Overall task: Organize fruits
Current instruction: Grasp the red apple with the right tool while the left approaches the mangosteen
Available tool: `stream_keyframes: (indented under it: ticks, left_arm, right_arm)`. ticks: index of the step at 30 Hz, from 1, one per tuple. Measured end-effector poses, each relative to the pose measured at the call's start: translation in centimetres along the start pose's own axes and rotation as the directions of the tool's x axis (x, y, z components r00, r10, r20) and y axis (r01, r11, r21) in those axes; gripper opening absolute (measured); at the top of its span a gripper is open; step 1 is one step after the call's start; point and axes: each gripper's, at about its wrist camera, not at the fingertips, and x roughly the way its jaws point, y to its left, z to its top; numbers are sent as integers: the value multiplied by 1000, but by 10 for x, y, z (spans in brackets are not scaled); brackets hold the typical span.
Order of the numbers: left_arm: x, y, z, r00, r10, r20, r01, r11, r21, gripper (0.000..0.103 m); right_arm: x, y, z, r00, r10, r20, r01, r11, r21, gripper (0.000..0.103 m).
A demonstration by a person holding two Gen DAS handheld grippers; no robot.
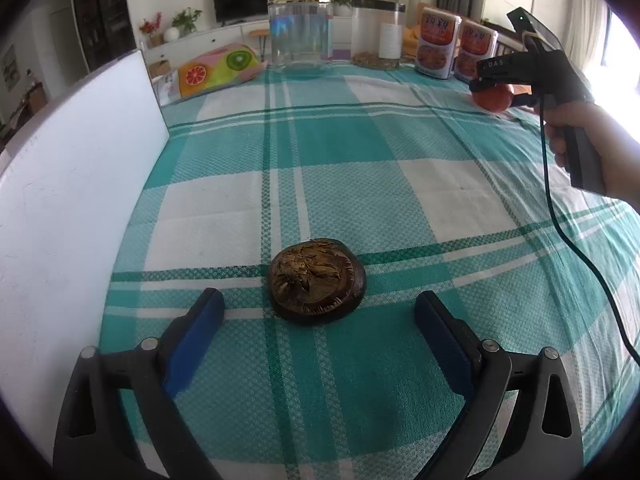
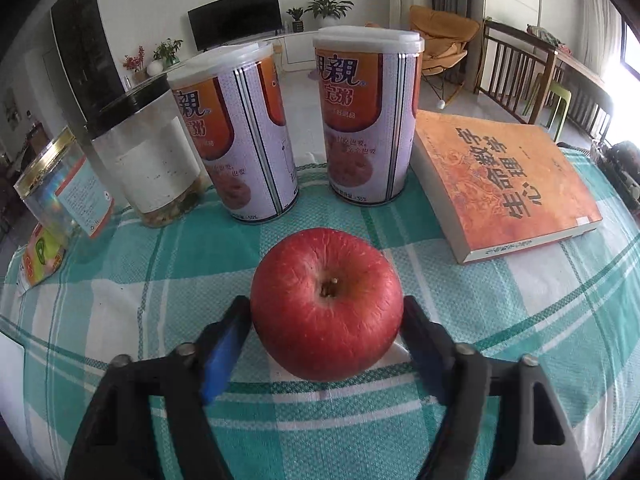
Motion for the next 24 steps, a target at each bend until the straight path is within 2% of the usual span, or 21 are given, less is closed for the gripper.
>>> stream_keyframes:
  ticks: [4, 8, 10, 12, 14, 16, 18, 20, 23, 24]
  left_arm:
    - [0, 0, 0, 1000, 0, 0, 0, 1000, 0, 98]
    - [0, 0, 0, 1000, 0, 0, 0, 1000, 1, 98]
    - [0, 0, 0, 1000, 1, 0, -1, 1000, 1, 98]
    - [1, 0, 0, 1000, 1, 0, -1, 1000, 1, 98]
    - [1, 0, 0, 1000, 0, 0, 0, 1000, 1, 98]
    - [1, 0, 0, 1000, 0, 1, 0, 1000, 1, 98]
    - [1, 0, 0, 1000, 0, 1, 0, 1000, 1, 98]
    - [1, 0, 0, 1000, 0, 1, 0, 1000, 1, 98]
    - [1, 0, 0, 1000, 0, 1, 0, 1000, 1, 98]
    - [1, 0, 0, 1000, 0, 1, 0, 1000, 1, 98]
  right_arm:
    - [-28, -15, -12, 994, 91, 54, -94, 994, 53, 68]
    - [-79, -16, -47, 986, 168, 22, -168, 985, 25, 68]
    - [-110, -12, -76, 983, 181, -36, -181, 983, -9, 69]
    - [-140, -6, -114, 981, 160, -110, -167, 984, -60, 69]
    - [-167, -2, -158, 975, 130, -182, -149, 984, -95, 69]
    - [-188, 0, -207, 969, 110, -219, -136, 985, -107, 69]
    - [-204, 7, -249, 976, 71, -207, -100, 985, -137, 69]
    - [-211, 10, -280, 981, 76, -181, -97, 989, -109, 69]
    - [-219, 11, -305, 995, 67, -77, -71, 996, -55, 71]
    - [-221, 10, -309, 997, 63, -52, -65, 997, -31, 76]
